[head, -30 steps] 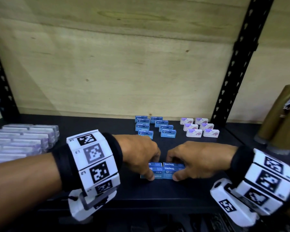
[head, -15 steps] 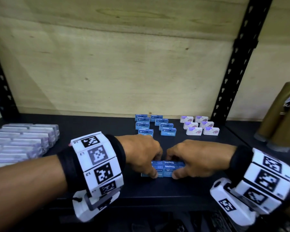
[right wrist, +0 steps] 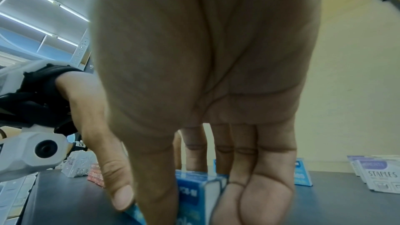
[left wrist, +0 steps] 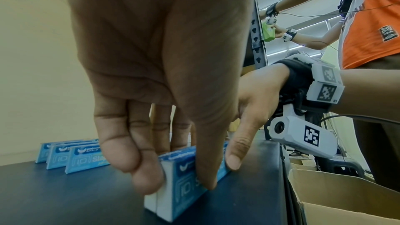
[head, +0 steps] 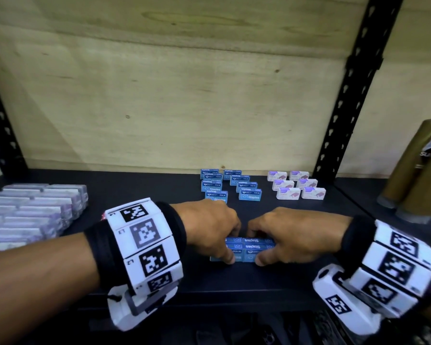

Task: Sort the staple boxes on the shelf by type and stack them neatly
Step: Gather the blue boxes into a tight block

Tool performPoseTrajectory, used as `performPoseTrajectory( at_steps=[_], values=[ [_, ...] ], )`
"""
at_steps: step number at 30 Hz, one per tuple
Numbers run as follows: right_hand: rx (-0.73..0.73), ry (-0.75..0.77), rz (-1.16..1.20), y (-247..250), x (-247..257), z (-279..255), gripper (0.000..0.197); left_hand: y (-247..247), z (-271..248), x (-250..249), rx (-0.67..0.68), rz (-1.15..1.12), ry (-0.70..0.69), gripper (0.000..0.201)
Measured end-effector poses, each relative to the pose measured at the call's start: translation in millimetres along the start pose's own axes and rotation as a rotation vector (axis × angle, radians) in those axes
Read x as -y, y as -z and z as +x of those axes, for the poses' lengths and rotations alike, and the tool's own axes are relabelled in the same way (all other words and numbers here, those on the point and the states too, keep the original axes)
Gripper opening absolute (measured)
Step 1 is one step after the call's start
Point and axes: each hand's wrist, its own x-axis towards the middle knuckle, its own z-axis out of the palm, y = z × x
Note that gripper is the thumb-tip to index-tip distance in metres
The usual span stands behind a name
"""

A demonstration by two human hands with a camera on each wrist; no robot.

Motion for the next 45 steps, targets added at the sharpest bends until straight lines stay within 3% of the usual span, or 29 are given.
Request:
performPoseTrajectory(
  at_steps=[6,15,20,24,31,37,43,45],
  values=[
    [0.004,-0.007,-0.005,-1.0,1.1,0.4,0.032,-1.3,-0.3,0.3,-0.004,0.0,-0.001,0.038],
    [-0.046,-0.009,0.106,25.2,-18.7,-4.4,0.048,34.8,-2.3,28.3,0.062,-0.081,-0.001,0.064],
    [-0.169,-0.047,0.065,45.5,-41.8,20.8,0.032,59.4,13.3,43.3,-0.07,0.04,0.058,0.05],
    [-0.198,-0.118,-0.018,58.3,-59.2,45.6,0.026,66.9,36.3,57.6,-0.091,0.101,0.101,0.044],
    [-0.129,-0.225,-0.087,59.9,-76.6,86.7,0.031,59.8,73.7,67.3,-0.002,0.246,0.179,0.042],
    [-0.092,-0.191,-0.048,55.5,-83.1,106.3,0.025,55.7,95.9,66.9,0.059,0.269,0.176,0.042],
    [-0.091,-0.164,-0.051,52.8,-81.8,115.0,0.018,53.5,104.0,64.4,0.06,0.268,0.146,0.019],
    [-0.09,-0.158,-0.061,52.4,-79.5,112.0,0.018,53.9,102.8,60.9,0.061,0.278,0.138,0.022]
  ],
)
